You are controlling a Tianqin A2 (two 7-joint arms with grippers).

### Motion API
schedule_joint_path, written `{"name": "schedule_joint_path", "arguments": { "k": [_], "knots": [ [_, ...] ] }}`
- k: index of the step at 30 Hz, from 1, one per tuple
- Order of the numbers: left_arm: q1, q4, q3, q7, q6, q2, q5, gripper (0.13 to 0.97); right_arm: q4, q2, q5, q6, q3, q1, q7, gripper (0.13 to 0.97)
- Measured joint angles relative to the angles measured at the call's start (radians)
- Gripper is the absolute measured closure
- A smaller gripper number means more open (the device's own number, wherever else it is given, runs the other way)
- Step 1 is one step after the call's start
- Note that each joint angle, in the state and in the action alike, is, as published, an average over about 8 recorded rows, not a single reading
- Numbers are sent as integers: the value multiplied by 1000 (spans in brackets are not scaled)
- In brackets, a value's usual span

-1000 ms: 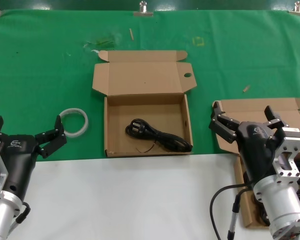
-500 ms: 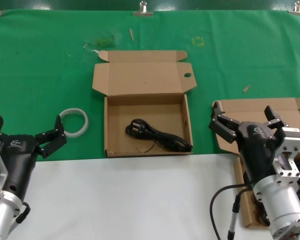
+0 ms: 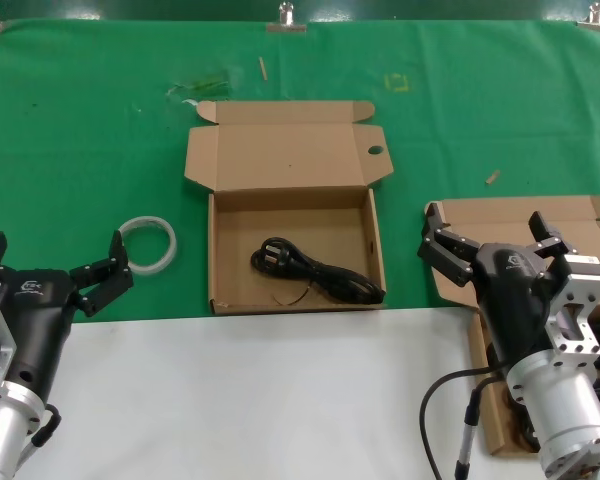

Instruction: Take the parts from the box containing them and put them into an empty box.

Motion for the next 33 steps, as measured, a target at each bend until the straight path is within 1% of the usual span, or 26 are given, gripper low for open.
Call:
{"name": "schedule_joint_path", "arguments": {
  "k": [33],
  "knots": [
    [0, 0, 0, 1, 0, 0, 0, 132, 0, 0, 0, 0, 0, 0, 0, 129]
  ]
}}
